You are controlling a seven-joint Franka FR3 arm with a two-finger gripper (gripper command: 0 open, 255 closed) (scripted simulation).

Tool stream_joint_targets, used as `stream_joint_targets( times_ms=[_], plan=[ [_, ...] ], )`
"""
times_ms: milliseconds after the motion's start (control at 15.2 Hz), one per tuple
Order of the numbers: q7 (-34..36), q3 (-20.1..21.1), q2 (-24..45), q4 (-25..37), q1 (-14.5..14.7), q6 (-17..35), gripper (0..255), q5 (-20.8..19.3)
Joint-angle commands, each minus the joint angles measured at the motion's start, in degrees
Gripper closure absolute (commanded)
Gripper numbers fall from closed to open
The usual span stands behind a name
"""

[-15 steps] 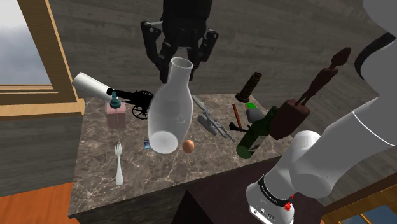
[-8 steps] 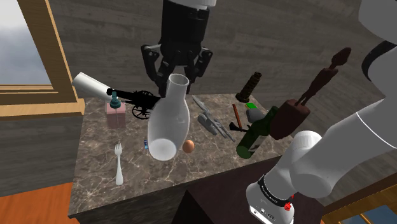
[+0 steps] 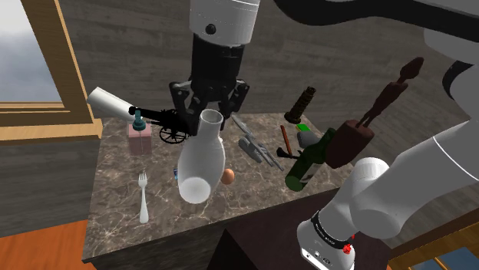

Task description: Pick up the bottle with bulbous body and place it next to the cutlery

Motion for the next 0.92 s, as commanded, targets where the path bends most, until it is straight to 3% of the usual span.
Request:
stream_joint_targets(
  times_ms=[0,858],
  plan=[
    [-0.3,-0.1,-0.4,-2.0,0.0,1.6,255,0.2],
    [-0.8,0.5,-1.1,-12.6,0.4,11.6,255,0.8]
  ],
)
